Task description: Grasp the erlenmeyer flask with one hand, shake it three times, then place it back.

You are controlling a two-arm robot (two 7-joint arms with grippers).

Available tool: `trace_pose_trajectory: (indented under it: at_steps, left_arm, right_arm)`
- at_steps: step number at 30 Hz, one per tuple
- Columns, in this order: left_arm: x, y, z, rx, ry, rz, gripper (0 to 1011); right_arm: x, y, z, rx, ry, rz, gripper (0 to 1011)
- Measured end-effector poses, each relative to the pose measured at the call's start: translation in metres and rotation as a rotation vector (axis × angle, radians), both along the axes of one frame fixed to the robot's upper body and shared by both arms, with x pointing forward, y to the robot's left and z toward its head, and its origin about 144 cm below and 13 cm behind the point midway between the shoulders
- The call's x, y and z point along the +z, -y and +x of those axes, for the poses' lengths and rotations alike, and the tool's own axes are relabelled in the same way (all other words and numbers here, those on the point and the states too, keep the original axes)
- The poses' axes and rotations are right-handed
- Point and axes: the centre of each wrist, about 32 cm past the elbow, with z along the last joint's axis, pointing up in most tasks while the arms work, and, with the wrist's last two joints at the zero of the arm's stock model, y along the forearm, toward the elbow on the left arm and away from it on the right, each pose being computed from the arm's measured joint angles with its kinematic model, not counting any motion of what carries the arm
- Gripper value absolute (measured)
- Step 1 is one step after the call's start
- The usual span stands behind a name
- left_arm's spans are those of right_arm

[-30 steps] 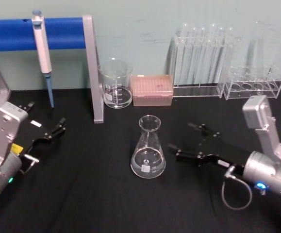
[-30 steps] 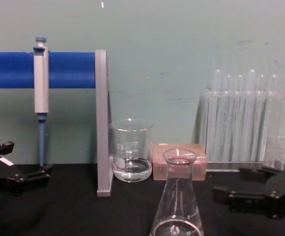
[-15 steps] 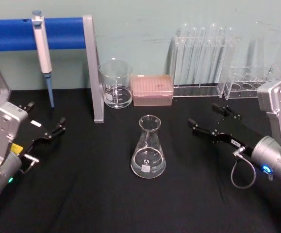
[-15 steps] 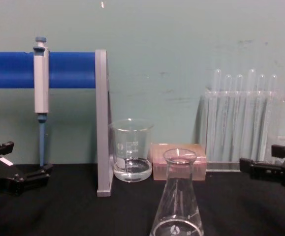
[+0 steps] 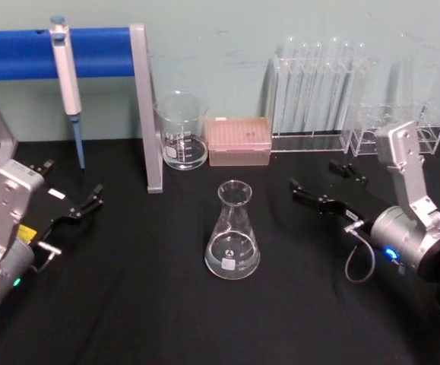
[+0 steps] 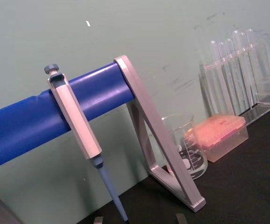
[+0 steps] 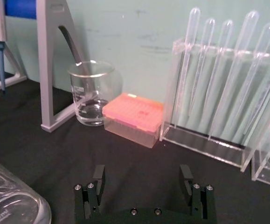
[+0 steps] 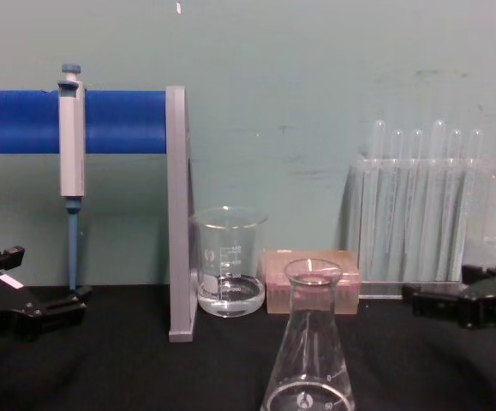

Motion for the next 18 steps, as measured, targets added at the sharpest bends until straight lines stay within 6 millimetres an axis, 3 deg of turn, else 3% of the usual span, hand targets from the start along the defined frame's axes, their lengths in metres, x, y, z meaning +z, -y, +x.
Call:
trace_pose_trajectory:
  at_steps: [18]
  left_arm:
    - [0.0000,0.0000,0.0000,0.000,0.000,0.000,1001]
  right_arm:
    - [-0.0092,-0.0063,0.0082,-0.020,-0.019,-0.002,1000]
